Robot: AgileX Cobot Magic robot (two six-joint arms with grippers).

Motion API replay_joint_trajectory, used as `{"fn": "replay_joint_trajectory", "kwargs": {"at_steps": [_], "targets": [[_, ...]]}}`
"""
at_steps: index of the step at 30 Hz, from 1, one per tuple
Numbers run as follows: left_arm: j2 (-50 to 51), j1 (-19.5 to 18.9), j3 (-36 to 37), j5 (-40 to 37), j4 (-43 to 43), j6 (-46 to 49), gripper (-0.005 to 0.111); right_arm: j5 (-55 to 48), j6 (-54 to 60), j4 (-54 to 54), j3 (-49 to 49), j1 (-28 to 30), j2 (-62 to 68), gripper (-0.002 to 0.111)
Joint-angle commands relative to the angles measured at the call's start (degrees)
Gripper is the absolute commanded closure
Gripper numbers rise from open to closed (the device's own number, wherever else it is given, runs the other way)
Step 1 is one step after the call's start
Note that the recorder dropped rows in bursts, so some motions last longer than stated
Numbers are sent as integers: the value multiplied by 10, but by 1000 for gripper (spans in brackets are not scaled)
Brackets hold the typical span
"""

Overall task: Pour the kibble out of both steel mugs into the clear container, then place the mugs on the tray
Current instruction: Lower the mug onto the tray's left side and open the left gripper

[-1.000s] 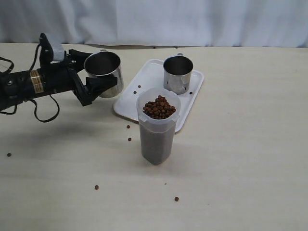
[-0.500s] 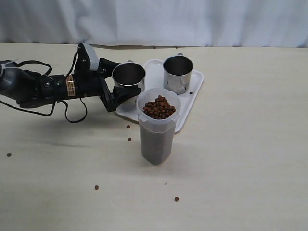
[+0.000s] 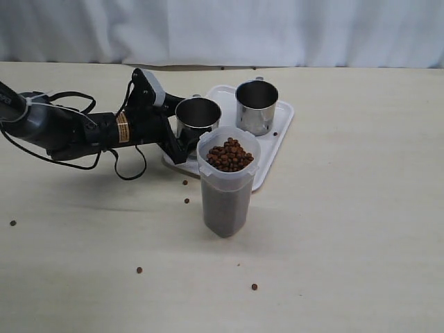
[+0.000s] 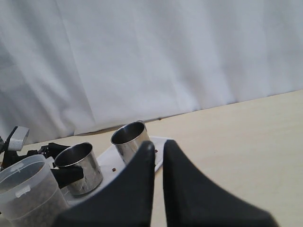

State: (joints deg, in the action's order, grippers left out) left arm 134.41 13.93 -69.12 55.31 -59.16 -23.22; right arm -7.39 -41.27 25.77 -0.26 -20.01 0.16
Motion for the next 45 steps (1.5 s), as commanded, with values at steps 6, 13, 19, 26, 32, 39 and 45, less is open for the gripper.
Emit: {"fn": "replay_joint_trajectory", "kwargs": {"at_steps": [6, 13, 19, 26, 32, 39, 45], "targets": [[18, 2, -4, 16, 19, 10, 107, 0, 2, -3, 3, -1, -2, 103], [19, 2, -4, 37, 19, 30, 96, 0, 2, -3, 3, -1, -2, 103], [19, 1, -3, 36, 13, 15, 42, 0, 2, -3, 3, -1, -2, 103], [19, 1, -3, 40, 13, 19, 25, 0, 2, -3, 3, -1, -2, 103], [19, 1, -3, 40, 12, 19, 25, 0, 2, -3, 3, -1, -2, 103], [16, 0, -3, 37, 9, 19, 25, 0, 2, -3, 3, -1, -2, 103], [14, -7, -3, 38, -27, 14, 25, 0, 2, -3, 3, -1, -2, 103]]}}
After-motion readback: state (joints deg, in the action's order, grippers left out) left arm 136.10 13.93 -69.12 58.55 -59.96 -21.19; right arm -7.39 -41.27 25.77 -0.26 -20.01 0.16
